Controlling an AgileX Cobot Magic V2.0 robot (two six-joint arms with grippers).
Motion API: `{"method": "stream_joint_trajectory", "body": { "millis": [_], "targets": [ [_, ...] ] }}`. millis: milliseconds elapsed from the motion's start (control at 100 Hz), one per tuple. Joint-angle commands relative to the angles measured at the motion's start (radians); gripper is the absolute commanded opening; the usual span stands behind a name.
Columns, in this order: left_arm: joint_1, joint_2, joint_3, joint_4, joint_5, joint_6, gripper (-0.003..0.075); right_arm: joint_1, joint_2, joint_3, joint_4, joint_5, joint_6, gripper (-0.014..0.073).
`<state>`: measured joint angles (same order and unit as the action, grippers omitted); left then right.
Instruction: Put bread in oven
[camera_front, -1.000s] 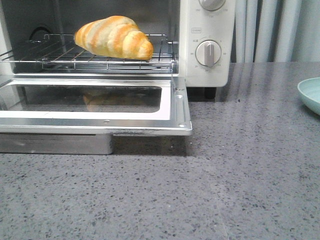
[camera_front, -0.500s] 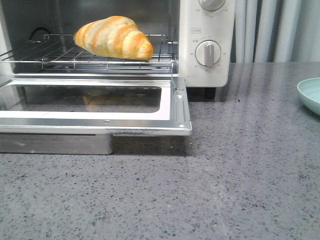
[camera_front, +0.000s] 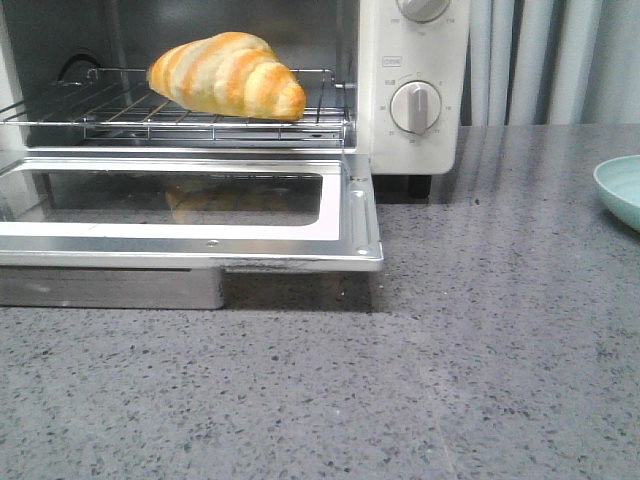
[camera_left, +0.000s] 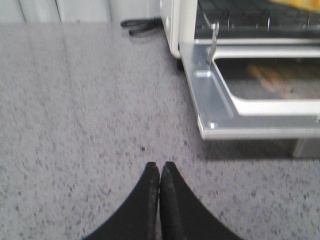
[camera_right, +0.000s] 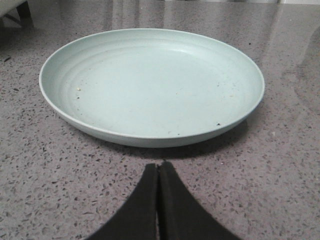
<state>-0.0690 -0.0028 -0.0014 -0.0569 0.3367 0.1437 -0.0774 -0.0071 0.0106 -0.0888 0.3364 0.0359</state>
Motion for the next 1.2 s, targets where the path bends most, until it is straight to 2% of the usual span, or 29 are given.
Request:
{"method": "stream_joint_trajectory", "body": {
  "millis": [0, 510, 660, 1190],
  "targets": [
    [0.005, -0.031, 0.025, -0.013, -0.049, -0.008, -0.0021, -0.006, -0.023, 0.012, -0.022, -0.026, -0.001, -0.0069],
    [0.005, -0.031, 0.025, 0.007, -0.047, -0.064, -0.0021, -0.006, -0.023, 0.012, -0.022, -0.026, -0.001, -0.0069],
    [0.005, -0.031, 0.025, 0.101, -0.045, -0.184, -0.0021, -0.006, -0.023, 0.012, -0.022, -0.026, -0.001, -0.0069],
    [0.006, -0.031, 0.025, 0.096, -0.047, -0.184, -0.0021, -0.006, -0.023, 0.012, -0.022, -0.026, -0.001, -0.0069]
  ]
}}
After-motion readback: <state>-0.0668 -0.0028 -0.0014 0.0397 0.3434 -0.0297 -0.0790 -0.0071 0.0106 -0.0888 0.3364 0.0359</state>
